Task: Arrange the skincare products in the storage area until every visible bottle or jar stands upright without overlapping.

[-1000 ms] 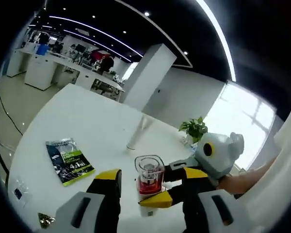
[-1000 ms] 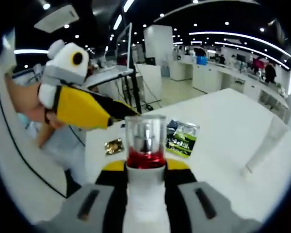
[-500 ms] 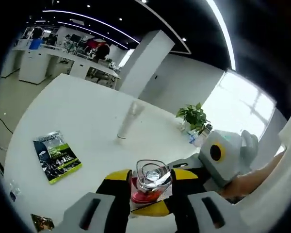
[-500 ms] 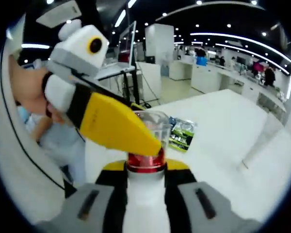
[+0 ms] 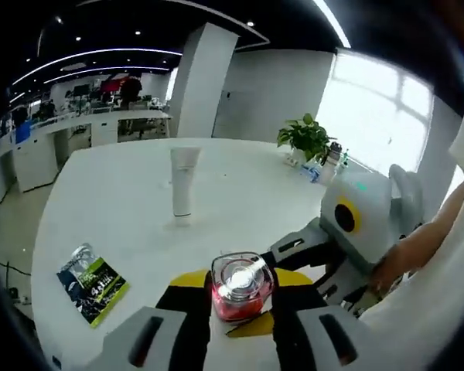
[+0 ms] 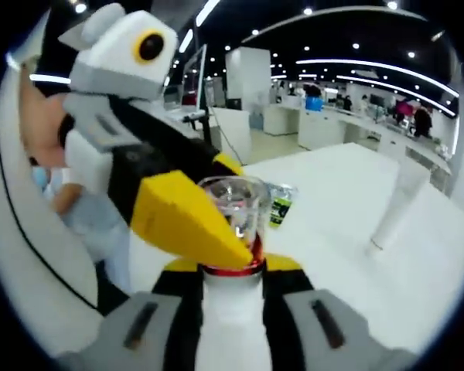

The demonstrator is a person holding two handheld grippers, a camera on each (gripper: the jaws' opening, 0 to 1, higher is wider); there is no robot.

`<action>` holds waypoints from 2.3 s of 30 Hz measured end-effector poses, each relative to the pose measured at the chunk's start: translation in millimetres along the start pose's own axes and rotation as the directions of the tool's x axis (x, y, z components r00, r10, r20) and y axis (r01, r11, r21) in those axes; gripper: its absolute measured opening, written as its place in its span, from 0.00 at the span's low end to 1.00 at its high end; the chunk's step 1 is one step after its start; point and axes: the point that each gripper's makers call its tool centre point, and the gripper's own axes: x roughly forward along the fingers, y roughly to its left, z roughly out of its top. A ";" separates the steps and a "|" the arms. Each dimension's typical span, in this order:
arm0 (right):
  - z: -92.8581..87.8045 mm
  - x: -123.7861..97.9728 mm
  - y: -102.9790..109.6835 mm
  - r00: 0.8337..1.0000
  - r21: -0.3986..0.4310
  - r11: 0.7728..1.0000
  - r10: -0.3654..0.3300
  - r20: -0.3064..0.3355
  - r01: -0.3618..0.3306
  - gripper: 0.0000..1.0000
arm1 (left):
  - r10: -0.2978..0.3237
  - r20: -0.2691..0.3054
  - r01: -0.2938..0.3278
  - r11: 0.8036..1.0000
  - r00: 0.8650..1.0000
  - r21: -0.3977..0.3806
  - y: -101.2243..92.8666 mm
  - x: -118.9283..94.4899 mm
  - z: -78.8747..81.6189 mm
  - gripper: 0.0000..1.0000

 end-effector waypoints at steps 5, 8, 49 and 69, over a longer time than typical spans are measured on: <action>-9.2 0.8 3.3 1.000 -0.012 1.000 0.020 0.013 -0.020 0.26 | 0.022 -0.039 -0.019 0.997 0.999 0.078 -3.0 4.1 -7.9 0.30; -13.0 2.0 5.5 0.999 -0.037 0.999 0.031 0.011 -0.030 0.26 | 0.034 -0.045 -0.028 0.992 0.998 0.123 -5.2 4.3 -14.9 0.30; -47.7 -24.0 13.9 0.992 0.036 0.992 0.123 -0.001 -0.123 0.49 | 0.084 -0.116 -0.072 0.993 0.990 0.097 -0.9 22.2 -65.4 0.45; -39.1 -21.1 37.9 0.977 -0.103 0.972 0.213 -0.011 -0.213 0.57 | 0.071 -0.217 -0.022 0.975 0.974 0.220 9.6 15.0 -74.0 0.28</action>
